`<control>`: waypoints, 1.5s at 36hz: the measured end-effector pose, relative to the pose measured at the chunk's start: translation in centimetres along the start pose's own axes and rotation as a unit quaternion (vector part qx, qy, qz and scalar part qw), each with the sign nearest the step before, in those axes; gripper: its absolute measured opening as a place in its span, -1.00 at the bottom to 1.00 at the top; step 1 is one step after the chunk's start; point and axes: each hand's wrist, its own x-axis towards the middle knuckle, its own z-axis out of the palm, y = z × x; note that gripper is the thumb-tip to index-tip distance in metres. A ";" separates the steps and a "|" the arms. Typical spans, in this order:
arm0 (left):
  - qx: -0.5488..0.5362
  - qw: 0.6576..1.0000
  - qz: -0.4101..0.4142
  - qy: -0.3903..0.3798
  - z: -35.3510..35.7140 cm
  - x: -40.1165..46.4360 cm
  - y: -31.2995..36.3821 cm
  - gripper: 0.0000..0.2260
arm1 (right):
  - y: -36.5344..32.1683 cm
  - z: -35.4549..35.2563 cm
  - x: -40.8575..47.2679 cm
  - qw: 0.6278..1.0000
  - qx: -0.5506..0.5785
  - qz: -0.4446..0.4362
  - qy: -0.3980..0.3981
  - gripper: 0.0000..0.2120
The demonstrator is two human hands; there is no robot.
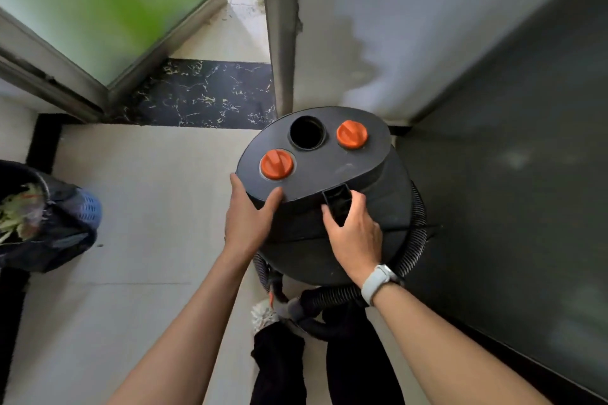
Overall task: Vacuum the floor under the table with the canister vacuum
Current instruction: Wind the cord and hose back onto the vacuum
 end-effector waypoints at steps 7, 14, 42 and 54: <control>0.057 0.997 0.054 -0.017 1.2 -0.6 0.2 -0.35 | 2.0 -0.7 -0.4 0.999 0.001 0.014 0.049 -0.51; 0.084 0.991 0.087 -0.047 4.3 0.5 1.6 -0.34 | 4.5 -2.2 0.9 0.993 -0.025 0.041 0.110 -0.53; 0.007 0.978 0.117 -0.175 3.2 12.0 7.7 -0.27 | -0.5 -2.5 9.5 0.981 0.012 0.095 0.169 -0.52; -0.034 0.979 0.098 -0.178 3.5 10.4 7.4 -0.29 | 0.2 -2.1 8.3 0.984 0.032 0.080 0.157 -0.52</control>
